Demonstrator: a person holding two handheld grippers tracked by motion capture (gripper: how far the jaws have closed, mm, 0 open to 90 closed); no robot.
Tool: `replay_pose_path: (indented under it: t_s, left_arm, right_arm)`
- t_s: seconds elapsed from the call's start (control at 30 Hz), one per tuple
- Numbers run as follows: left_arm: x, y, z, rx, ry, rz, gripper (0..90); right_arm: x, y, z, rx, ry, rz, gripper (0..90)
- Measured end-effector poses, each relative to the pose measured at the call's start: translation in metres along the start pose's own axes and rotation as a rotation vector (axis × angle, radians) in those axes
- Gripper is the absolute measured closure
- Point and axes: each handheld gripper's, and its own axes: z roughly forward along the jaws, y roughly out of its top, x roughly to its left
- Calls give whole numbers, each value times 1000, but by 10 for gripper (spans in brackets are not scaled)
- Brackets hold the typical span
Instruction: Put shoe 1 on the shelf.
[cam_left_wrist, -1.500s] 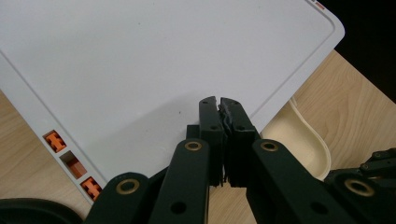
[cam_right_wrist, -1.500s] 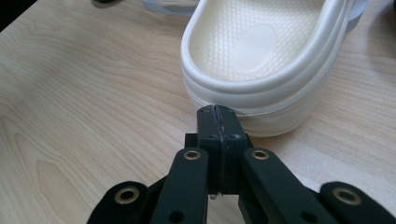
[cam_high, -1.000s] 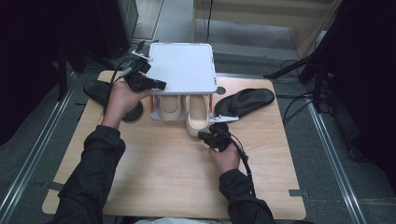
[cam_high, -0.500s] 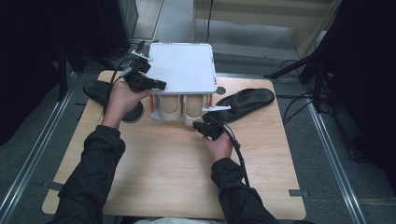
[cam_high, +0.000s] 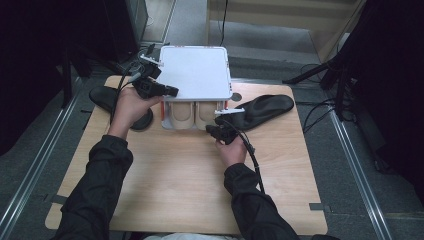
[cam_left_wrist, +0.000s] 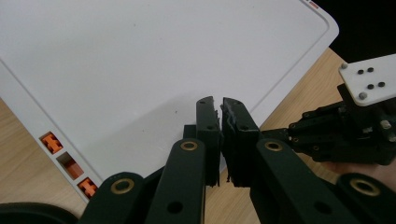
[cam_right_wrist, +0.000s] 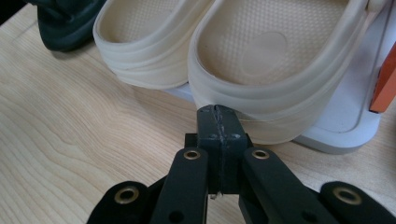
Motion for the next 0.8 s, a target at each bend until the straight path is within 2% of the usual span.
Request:
replay_pose_path:
  t_s: [0.1,0.23,0.27,0.4,0.53,0.6,0.67,0.73,0.8]
  left_arm:
    - [0,0,-3,9,6,1,817]
    - [2,-3,-8,18,-17,-11,747]
    - [3,-4,-11,19,-14,-24,717]
    - [1,-6,-17,20,4,-25,617]
    - [0,-11,-22,28,11,-22,519]
    - [-1,-13,-27,21,21,-18,499]
    - [0,-15,-32,25,-3,-43,501]
    - [1,-17,-37,12,7,-45,495]
    - [2,-20,-41,8,11,-46,492]
  right_arm:
    - [3,-3,-4,2,16,14,900]
    - [5,-10,-17,-10,38,-18,891]
    - [6,-11,-20,-13,48,-19,886]
    - [9,-16,-36,-20,69,-36,886]
    - [14,-21,-50,-30,103,-63,784]
    - [15,-24,-57,-36,101,-89,721]
    - [15,-28,-64,-57,84,-124,701]
    - [14,-32,-68,-87,99,-156,677]
    - [13,-36,-73,-97,92,-171,652]
